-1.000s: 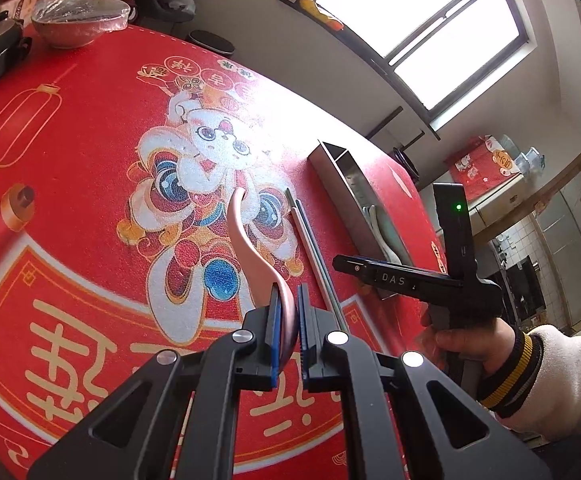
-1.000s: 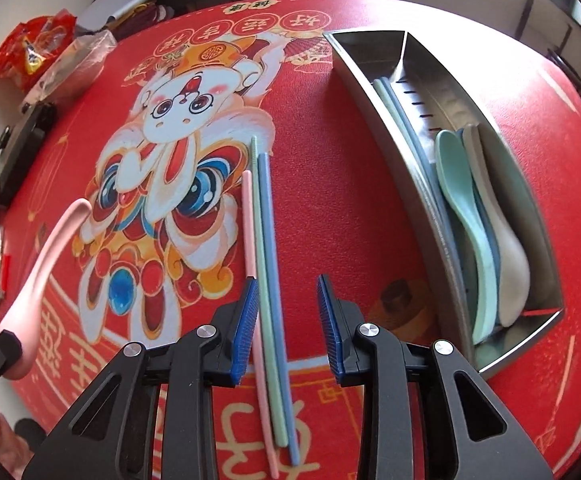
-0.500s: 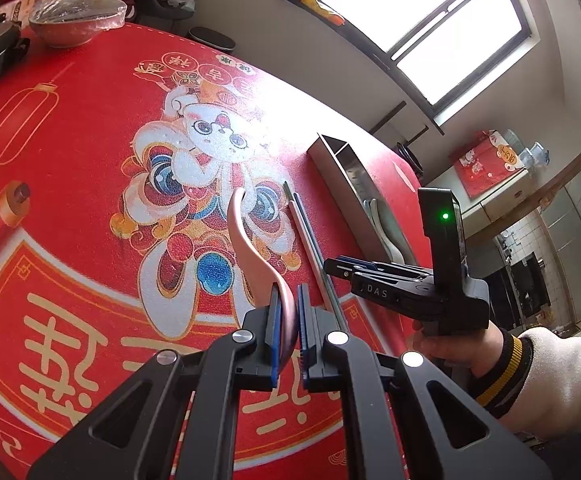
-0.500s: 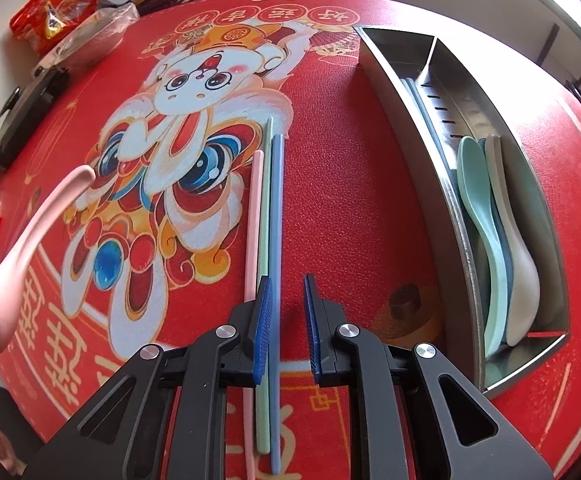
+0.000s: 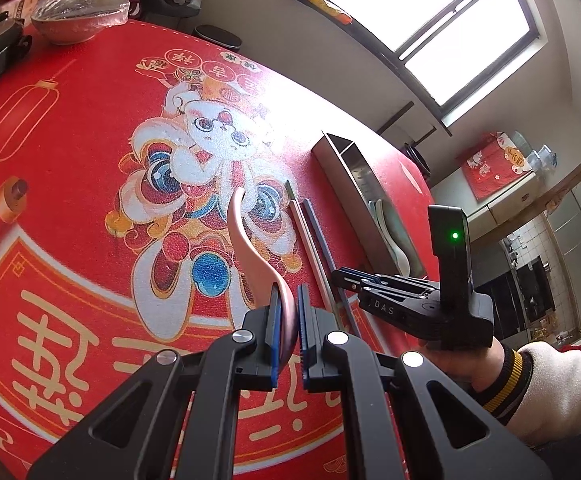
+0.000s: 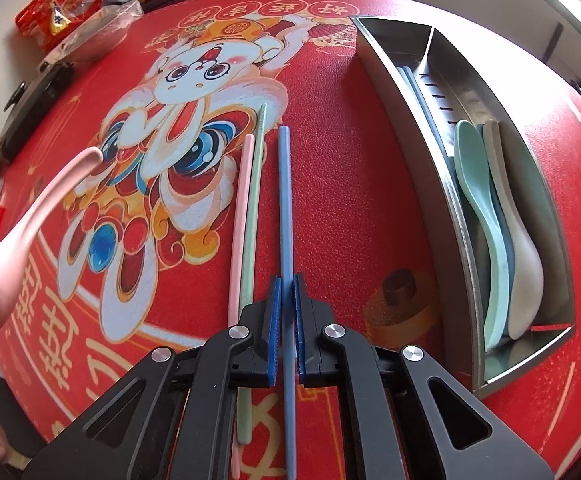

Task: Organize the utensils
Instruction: 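Lift the blue chopstick with the right gripper toward the steel tray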

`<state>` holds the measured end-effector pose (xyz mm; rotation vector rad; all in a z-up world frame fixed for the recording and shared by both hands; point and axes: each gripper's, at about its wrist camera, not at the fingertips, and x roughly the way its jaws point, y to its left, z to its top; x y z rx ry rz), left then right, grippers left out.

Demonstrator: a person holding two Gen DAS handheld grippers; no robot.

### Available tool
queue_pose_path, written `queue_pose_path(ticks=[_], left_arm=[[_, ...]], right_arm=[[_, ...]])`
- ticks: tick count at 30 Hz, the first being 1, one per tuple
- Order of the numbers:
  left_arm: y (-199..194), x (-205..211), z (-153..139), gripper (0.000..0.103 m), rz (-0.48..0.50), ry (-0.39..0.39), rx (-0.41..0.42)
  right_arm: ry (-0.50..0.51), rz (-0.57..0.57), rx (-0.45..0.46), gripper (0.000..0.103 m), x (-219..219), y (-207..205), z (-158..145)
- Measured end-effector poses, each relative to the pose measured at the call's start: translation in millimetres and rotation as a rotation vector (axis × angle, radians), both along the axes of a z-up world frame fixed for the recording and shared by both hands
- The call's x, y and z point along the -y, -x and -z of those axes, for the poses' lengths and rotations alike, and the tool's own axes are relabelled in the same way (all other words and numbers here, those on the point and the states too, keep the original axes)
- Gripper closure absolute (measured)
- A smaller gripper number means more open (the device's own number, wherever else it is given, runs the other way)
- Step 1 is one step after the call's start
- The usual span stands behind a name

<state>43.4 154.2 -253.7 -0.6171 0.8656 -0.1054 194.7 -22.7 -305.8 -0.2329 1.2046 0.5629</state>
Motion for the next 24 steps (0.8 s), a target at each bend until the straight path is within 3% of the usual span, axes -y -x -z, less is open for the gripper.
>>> queue_pose_path(ticks=[24], left_arm=[[-20.4,25.6,8.9,0.096,0.003,-0.017,-0.046]], right_arm=[[-0.051,-0.029,0.037,0.097,19.0,19.6,1.9]])
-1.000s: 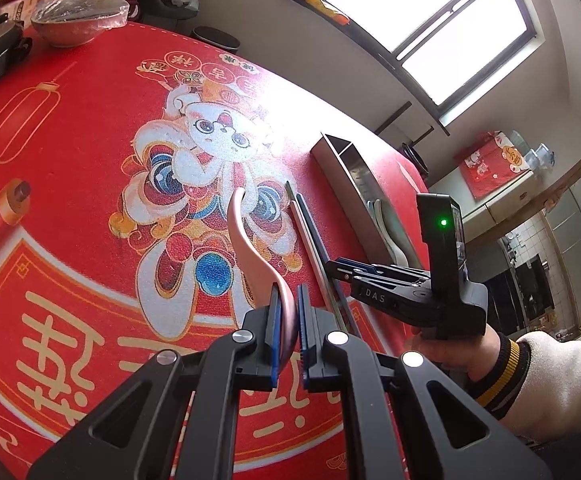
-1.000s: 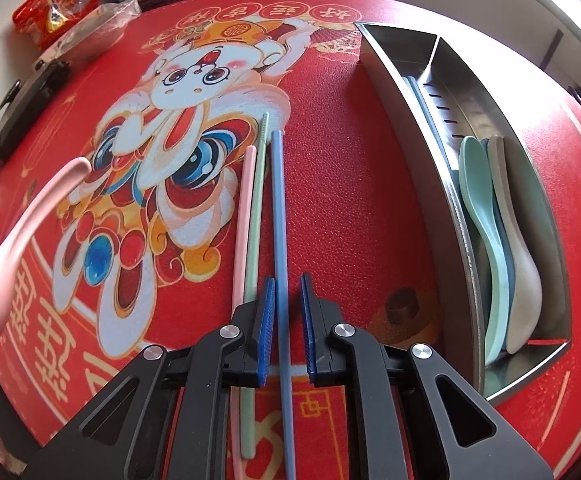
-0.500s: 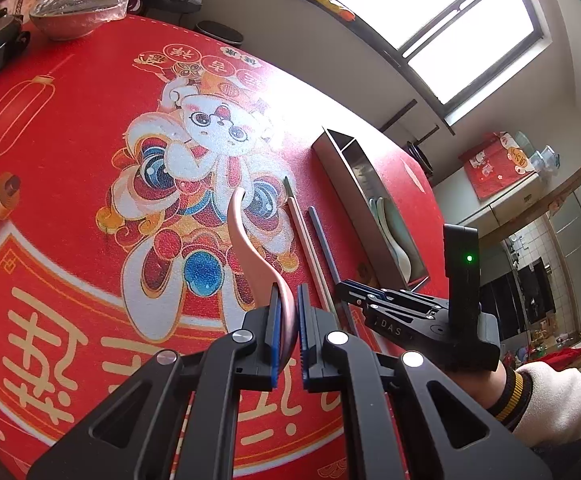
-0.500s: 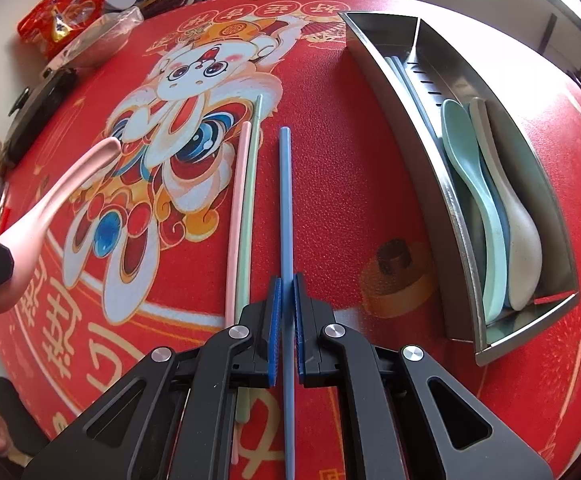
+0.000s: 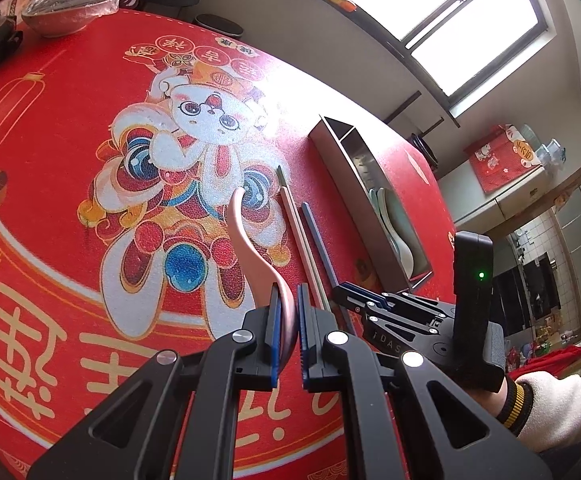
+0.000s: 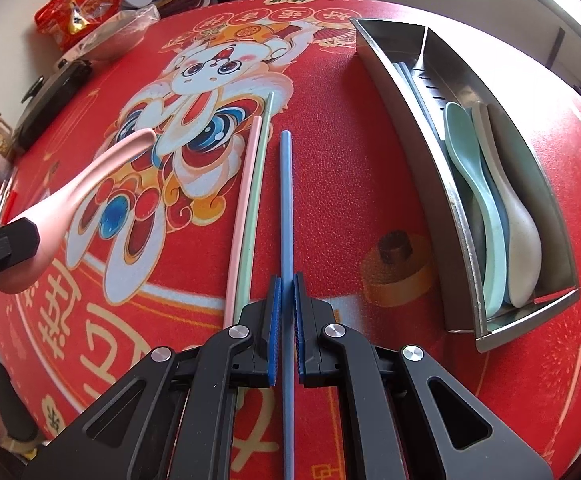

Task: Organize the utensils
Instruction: 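Lift the blue chopstick with the right gripper toward the steel tray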

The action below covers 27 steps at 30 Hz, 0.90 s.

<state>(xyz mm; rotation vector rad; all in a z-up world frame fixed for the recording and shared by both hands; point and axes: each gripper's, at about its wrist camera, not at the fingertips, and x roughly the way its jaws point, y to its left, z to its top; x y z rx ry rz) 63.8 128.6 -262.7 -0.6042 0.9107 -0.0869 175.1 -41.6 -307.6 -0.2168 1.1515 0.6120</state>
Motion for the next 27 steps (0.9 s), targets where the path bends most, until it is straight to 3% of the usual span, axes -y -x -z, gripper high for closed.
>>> queue_pose_path(ticks=[4,11,22,27], left_arm=[[-0.1,5.1,1.1,0.096,0.001,-0.011,-0.010],[0.6,8.9,-3.7,0.096,-0.009,-0.038,-0.008],[-1.6,13.4,-9.3,0.096,-0.025,-0.055,-0.001],[-2.9,11.9,-13.1,0.096,-0.042,-0.055,0.009]], right_arm=[[-0.001,-0.006,0.011,0.097,0.0,1.8,0.0],[-0.079,0.025,-0.045,0.097,12.9,-5.4,-2.9],[-0.229,0.011,-0.006,0.097,36.5,-9.3,-44.5],[-0.262,0.041,0.029,0.097,55.1,-31.8,-65.8]])
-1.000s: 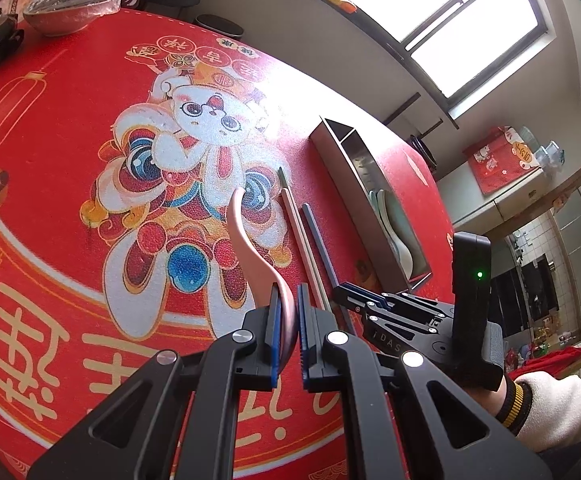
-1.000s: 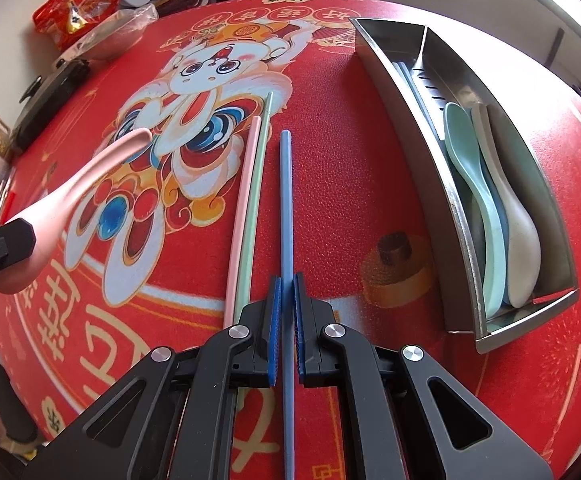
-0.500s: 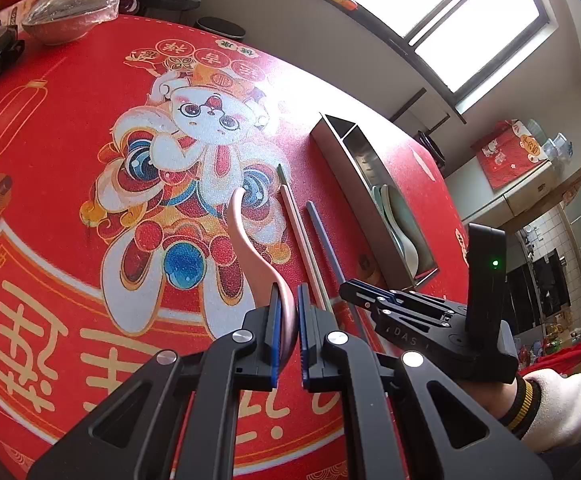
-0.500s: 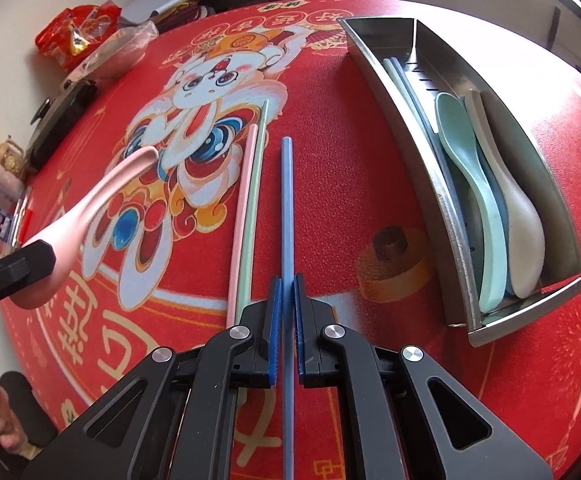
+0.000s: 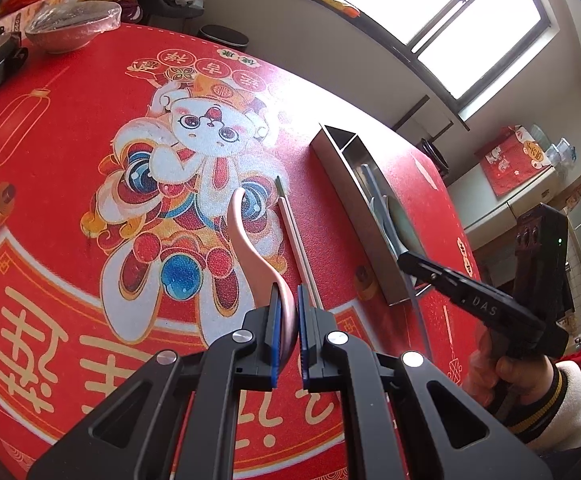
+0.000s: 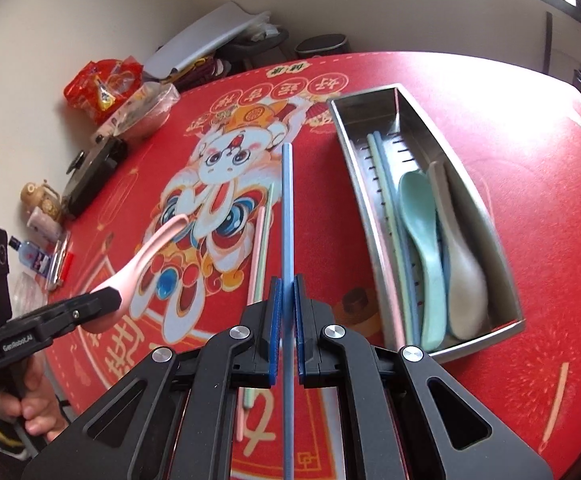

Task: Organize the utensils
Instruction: 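Lift the blue chopstick with the right gripper toward the steel tray, then lower the blue chopstick into the steel tray and open the right gripper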

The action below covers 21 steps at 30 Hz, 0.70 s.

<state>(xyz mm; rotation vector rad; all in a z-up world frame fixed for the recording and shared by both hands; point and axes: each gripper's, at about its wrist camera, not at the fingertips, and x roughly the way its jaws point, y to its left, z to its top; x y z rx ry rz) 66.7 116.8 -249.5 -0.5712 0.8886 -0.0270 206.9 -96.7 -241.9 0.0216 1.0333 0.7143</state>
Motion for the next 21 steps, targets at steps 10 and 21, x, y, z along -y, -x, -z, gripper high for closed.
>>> queue_pose_path(ticks=[10,21], left_arm=[[-9.3,-3.4,-20.6,0.096,-0.046,-0.001,0.039],[-23.2,4.6,-38.1,0.096,-0.063,-0.015,0.055]], right_arm=[[0.041,0.072,0.042,0.097,9.0,-96.9,-6.5],[0.087,0.077,-0.110,0.097,-7.9,-119.0,52.1]])
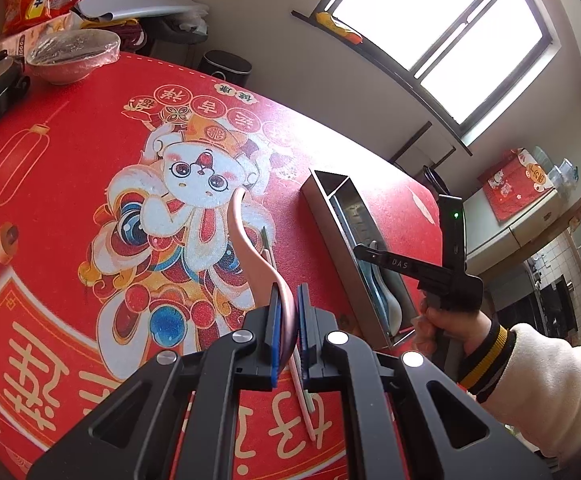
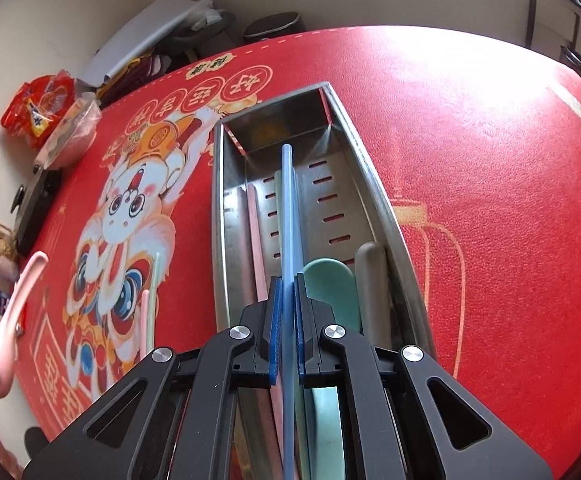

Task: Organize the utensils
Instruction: 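Lower the blue chopstick into the steel tray and open the right gripper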

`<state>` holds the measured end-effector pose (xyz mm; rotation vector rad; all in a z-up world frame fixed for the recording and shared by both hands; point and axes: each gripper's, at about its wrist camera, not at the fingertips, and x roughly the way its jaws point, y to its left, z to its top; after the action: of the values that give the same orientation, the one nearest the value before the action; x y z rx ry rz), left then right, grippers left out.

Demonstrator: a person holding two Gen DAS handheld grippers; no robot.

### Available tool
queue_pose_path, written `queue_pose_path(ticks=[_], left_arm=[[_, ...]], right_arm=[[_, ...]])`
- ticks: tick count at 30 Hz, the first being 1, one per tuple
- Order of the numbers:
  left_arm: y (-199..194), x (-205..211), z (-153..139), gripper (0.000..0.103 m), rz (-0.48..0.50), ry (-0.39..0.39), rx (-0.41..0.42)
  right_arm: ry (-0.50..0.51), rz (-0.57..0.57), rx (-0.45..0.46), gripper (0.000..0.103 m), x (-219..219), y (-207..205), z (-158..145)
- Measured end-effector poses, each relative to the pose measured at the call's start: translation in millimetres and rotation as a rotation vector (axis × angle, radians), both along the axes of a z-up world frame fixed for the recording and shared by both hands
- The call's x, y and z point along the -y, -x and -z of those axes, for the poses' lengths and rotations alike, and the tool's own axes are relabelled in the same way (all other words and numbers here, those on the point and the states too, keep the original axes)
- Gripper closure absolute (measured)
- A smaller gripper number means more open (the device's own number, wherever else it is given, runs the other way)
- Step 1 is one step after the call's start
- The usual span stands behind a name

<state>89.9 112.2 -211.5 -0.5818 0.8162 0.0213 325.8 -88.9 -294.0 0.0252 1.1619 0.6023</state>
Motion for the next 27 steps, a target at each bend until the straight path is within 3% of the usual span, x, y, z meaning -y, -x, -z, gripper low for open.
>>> queue_pose_path(ticks=[10,21,27], left_arm=[[-19.8,25.1,3.8,0.096,0.044,0.010,-0.019],[-53.7,70.1,9.7,0.096,0.127,0.044,-0.035],[-78.8,106.1,14.5,0.096,0.188,0.073,-0.039]], right_arm=[[-0.051,0.010,-0.048,0.095,19.6,9.3,-4.8],[-0.042,0.097,0.030,0.095,80.0,48.2,-31.4],[-0.040,0.149,0.010,0.093,120.7,56.5,-27.0]])
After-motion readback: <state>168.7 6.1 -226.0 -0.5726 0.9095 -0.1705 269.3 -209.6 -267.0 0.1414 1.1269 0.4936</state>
